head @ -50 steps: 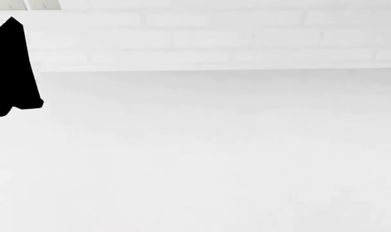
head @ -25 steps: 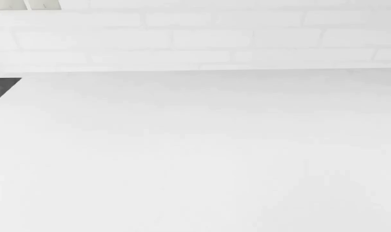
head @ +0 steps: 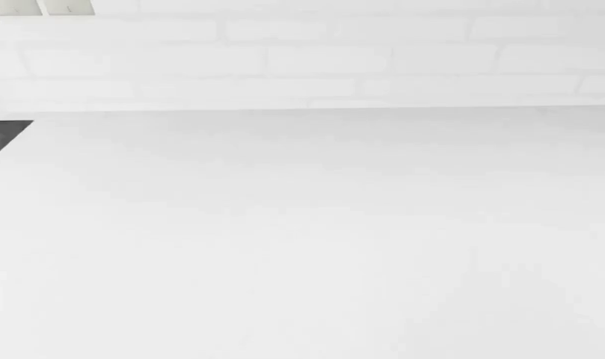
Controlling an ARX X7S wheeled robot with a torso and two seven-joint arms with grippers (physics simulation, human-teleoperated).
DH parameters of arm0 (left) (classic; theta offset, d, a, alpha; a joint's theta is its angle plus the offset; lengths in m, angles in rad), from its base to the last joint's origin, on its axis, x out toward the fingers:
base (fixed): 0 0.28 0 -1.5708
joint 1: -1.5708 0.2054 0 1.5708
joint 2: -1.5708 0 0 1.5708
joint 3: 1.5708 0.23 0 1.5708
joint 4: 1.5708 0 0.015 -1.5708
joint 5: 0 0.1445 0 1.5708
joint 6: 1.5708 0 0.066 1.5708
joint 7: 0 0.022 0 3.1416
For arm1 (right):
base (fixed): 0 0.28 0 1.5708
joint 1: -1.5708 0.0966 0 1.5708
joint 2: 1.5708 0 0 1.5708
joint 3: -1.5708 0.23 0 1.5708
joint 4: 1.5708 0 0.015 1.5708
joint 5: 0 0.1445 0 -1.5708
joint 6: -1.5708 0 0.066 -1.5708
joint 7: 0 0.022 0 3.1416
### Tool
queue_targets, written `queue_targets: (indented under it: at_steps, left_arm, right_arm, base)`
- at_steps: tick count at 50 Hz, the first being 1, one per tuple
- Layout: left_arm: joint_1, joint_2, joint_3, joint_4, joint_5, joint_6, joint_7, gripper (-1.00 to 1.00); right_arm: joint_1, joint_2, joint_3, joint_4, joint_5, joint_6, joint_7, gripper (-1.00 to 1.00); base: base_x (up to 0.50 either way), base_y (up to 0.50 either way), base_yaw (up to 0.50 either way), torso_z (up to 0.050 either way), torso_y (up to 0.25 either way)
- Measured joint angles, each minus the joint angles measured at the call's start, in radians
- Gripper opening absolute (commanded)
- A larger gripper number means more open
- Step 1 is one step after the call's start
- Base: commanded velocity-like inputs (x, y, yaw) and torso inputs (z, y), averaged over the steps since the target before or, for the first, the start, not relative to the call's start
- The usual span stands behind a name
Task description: Pick and place the shaker into the drawer. Then close the cabinet.
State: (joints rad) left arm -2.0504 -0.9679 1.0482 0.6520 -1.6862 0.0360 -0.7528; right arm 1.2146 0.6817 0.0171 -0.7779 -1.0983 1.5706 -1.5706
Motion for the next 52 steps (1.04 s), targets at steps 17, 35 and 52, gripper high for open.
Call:
queue_targets:
  at_steps: [17, 35, 52]
  left_arm:
    - [0.012, 0.135, 0.061, -0.383, 0.163, -0.043, 0.104, 1.0]
    - [-0.065, 0.678, 0.112, -1.153, 0.524, -0.171, 0.025, 1.0]
    - [-0.048, 0.922, -0.496, -1.515, 1.277, -0.266, 0.589, 1.0]
  right_arm:
    - [-0.048, -0.008, 0.022, -0.021, -0.011, 0.0, 0.0, 1.0]
    - [-0.17, 0.005, 0.1, -0.075, -0.005, 0.0, 0.0, 1.0]
    - [-0.217, -0.009, 0.102, -0.101, -0.03, 0.0, 0.0, 1.0]
  base:
    - [0.0, 0.0, 0.0, 0.0, 0.0]
    - [0.0, 0.0, 0.0, 0.003, 0.0]
    - [0.01, 0.0, 0.0, 0.004, 0.0]
